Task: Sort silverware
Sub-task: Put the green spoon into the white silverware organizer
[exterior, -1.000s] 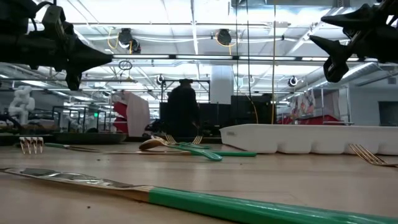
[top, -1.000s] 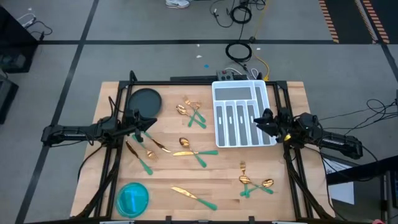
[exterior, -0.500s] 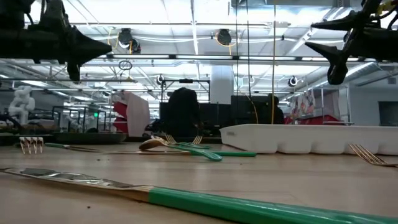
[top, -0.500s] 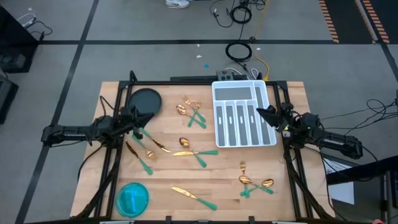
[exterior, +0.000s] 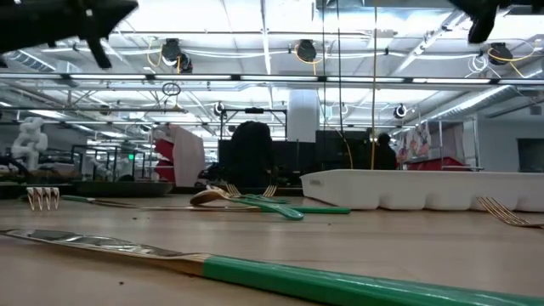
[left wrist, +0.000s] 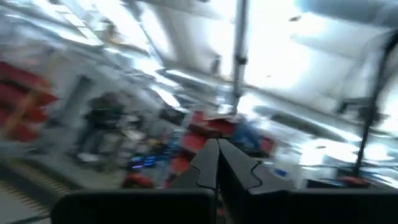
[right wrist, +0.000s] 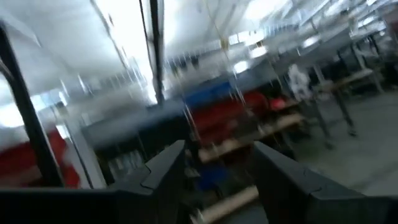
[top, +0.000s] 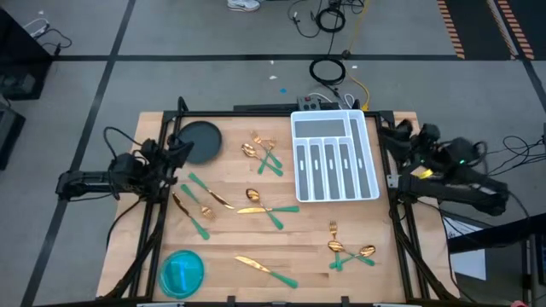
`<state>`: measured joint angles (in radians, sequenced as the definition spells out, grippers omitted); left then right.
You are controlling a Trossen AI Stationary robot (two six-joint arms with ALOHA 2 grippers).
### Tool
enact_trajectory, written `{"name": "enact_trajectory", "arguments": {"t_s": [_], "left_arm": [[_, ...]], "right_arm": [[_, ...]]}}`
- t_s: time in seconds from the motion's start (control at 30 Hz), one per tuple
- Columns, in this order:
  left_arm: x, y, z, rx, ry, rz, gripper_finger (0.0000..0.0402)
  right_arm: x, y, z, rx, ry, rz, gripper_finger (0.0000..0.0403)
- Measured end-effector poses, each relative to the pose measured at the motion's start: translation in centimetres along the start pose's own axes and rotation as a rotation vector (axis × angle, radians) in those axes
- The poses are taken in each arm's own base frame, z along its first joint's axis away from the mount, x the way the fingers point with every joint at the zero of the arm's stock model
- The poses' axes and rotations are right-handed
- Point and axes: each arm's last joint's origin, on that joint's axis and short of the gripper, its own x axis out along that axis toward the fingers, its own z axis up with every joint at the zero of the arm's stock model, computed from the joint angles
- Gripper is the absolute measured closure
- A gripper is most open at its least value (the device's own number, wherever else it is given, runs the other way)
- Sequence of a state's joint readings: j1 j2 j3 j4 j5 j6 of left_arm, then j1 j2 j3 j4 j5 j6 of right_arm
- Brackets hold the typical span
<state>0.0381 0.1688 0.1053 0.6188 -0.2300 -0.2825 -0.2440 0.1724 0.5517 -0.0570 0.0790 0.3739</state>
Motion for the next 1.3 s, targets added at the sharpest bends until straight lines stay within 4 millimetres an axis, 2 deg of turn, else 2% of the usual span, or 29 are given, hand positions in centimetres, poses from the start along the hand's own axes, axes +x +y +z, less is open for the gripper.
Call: {"name": "enact_trajectory", "arguments": {"t_s": [0.1, 0.2, 0.3, 0.4, 0.47, 0.6, 0.7, 0.77, 0.87, 0.97, 1.1, 1.3], "left_arm": [[1.1, -0.9, 1.6, -0.007, -0.002, -0.040, 0.0395], [2.8, -2.1, 3.6, -0.050, 0.020, -0.081, 0.0394], [4.8, -3.2, 5.0, -0.098, 0.163, -0.097, 0.0384], [7.3, -4.4, 6.0, -0.127, 0.299, -0.099, 0.0368], [8.9, -5.2, 6.2, -0.101, 0.370, -0.120, 0.0358], [11.6, -6.1, 6.5, -0.008, 0.462, -0.150, 0.0342], [12.8, -6.4, 6.8, 0.036, 0.479, -0.144, 0.0331], [13.2, -6.2, 6.7, 0.040, 0.499, -0.123, 0.0324], [13.3, -5.8, 5.7, 0.037, 0.584, -0.072, 0.0321], [13.2, -5.5, 4.6, 0.053, 0.663, -0.034, 0.0320], [13.6, -5.2, 3.5, 0.088, 0.716, -0.024, 0.0320], [13.9, -5.0, 2.7, 0.095, 0.744, -0.010, 0.0320]], "right_arm": [[1.5, 0.9, 1.9, -0.048, 0.221, -0.060, 0.0227], [3.7, 1.4, 1.8, -0.059, 0.511, -0.108, 0.0227], [5.7, 1.5, -0.3, -0.065, 0.833, -0.139, 0.0223], [7.8, 2.0, -3.1, -0.111, 1.039, -0.105, 0.0214], [9.2, 2.5, -5.0, -0.175, 1.112, -0.074, 0.0205], [11.8, 3.0, -7.8, -0.331, 1.120, -0.080, 0.0178], [13.2, 2.9, -9.3, -0.341, 1.124, -0.106, 0.0153], [13.4, 2.7, -10.1, -0.275, 1.179, -0.142, 0.0138], [12.6, 2.7, -11.6, -0.115, 1.375, -0.144, 0.0126], [11.1, 3.9, -13.2, 0.006, 1.563, -0.102, 0.0127], [9.3, 6.5, -15.0, 0.004, 1.672, -0.075, 0.0141], [6.3, 9.6, -17.1, -0.099, 1.652, -0.213, 0.0153]]}}
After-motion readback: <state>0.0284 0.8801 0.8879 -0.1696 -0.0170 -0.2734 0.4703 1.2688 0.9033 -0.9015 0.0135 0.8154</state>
